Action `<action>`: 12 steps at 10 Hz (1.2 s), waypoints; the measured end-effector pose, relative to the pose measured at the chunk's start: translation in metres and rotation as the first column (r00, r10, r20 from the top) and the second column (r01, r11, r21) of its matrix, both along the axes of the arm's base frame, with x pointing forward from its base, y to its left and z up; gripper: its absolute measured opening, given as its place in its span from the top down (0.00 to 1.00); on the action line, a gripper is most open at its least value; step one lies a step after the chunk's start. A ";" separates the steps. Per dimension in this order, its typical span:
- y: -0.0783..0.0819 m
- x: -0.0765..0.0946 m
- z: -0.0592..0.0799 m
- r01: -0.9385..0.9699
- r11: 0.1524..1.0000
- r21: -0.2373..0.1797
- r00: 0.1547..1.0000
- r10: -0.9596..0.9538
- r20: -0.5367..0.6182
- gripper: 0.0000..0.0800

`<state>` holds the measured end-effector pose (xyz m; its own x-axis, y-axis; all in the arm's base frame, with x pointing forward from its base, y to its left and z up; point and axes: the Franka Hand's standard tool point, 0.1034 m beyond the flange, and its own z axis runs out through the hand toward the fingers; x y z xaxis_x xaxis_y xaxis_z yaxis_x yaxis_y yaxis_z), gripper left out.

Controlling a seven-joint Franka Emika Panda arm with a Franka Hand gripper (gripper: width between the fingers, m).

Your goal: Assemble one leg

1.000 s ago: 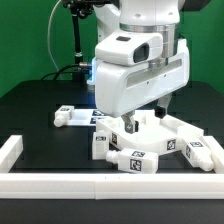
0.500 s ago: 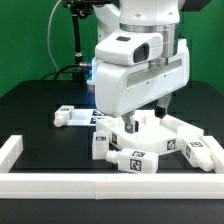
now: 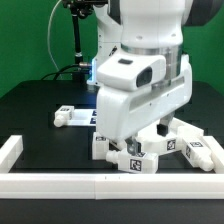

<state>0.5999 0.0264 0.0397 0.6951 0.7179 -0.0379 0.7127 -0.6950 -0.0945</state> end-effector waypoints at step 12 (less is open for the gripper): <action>-0.008 -0.005 -0.032 -0.027 1.000 0.009 1.000 0.027 -0.001 0.39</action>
Offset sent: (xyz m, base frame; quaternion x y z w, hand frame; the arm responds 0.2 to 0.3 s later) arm 0.0000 0.0000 0.0000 0.0000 0.0000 0.0000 1.0000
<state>0.5950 0.0188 0.0080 0.6756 0.7366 -0.0325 0.7309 -0.6749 -0.1015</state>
